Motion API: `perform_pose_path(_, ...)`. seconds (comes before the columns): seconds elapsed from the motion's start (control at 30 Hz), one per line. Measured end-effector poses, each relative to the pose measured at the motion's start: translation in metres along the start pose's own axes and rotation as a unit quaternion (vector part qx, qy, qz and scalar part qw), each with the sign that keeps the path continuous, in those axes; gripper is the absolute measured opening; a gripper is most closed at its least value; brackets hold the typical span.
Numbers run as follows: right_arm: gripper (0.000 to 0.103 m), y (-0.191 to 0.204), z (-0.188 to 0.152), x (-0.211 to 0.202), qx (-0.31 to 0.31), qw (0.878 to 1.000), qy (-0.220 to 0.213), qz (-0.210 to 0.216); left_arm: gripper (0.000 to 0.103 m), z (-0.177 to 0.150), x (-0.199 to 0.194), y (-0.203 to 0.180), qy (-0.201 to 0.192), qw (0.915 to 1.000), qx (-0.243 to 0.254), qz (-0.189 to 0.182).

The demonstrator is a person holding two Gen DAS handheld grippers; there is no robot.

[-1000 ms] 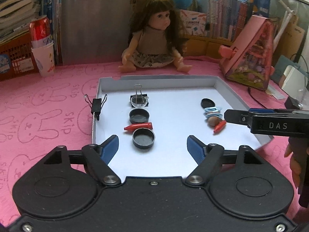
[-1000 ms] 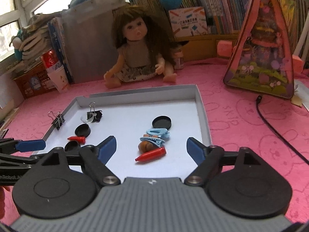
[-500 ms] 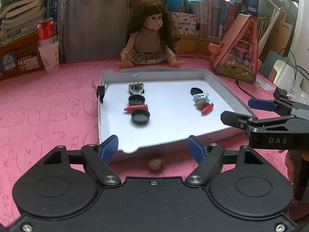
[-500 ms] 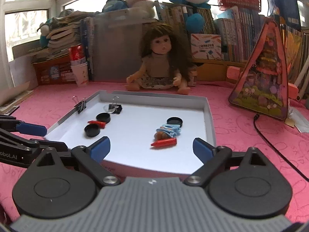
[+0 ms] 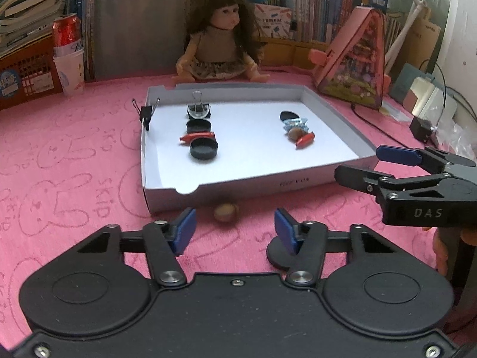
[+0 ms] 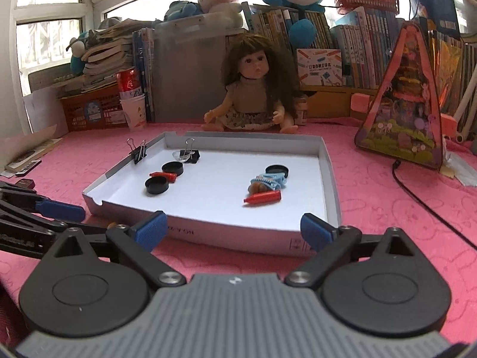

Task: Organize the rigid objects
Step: 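Withdraw both grippers from the tray toward the walnut and black disc, then grasp the flat black disc with the right gripper while the left grasps the brown walnut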

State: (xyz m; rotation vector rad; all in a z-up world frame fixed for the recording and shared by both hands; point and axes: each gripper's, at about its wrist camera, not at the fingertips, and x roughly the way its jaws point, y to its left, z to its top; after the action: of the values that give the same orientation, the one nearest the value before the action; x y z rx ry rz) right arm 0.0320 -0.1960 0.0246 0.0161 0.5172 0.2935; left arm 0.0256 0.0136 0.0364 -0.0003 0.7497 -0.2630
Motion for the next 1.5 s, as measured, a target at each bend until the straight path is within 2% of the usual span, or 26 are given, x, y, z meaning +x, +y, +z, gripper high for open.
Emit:
perform_pose_path(0.43,0.100,0.022,-0.024,-0.009,-0.044,0.998,0.011,0.048,0.033,0.003,0.026,-0.004,0.002,0.9998,-0.016,0.013)
perform_pose_path(0.57,0.100,0.032,-0.030,-0.008,-0.062,0.996,0.017,0.068,0.018,0.004,0.029,-0.005,-0.006,0.9993,-0.008,0.036)
perform_pose_path(0.73,0.097,0.050,-0.036,-0.006,-0.085,0.991,0.024,0.095,0.018,0.002,0.025,-0.002,-0.005,0.9994,-0.007,0.032)
perform_pose_path(0.77,0.096,0.054,-0.037,-0.005,-0.090,0.991,0.026,0.099,0.013,0.001,0.023,-0.002,-0.006,0.9995,-0.005,0.031)
perform_pose_path(0.8,0.094,0.058,-0.038,-0.003,-0.095,0.990,0.030,0.104,0.013,0.000,0.022,-0.002,-0.007,0.9995,-0.002,0.031)
perform_pose_path(0.9,0.088,0.069,-0.041,-0.001,-0.107,0.987,0.033,0.117,0.013,-0.001,0.014,-0.002,-0.014,0.9994,0.002,0.030)
perform_pose_path(1.1,0.070,0.082,-0.043,0.003,-0.122,0.983,0.039,0.129,0.013,-0.003,0.006,0.002,-0.020,0.9992,0.005,0.034)
perform_pose_path(1.17,0.051,0.082,-0.043,0.002,-0.117,0.984,0.038,0.129,0.014,-0.005,0.006,0.003,-0.018,0.9994,0.000,0.030)
perform_pose_path(1.23,0.039,0.080,-0.043,0.000,-0.113,0.986,0.034,0.119,0.015,-0.006,0.004,0.003,-0.022,0.9994,-0.003,0.026)
perform_pose_path(1.27,0.037,0.078,-0.042,0.001,-0.111,0.987,0.034,0.114,0.015,-0.007,0.004,0.002,-0.026,0.9993,-0.005,0.026)
perform_pose_path(1.4,0.037,0.066,-0.040,-0.003,-0.092,0.992,0.027,0.081,0.036,-0.009,0.006,-0.002,-0.036,0.9988,-0.005,0.033)
perform_pose_path(1.5,0.037,0.054,-0.039,-0.006,-0.077,0.995,0.022,0.052,0.038,-0.011,0.011,-0.006,-0.034,0.9986,-0.006,0.040)
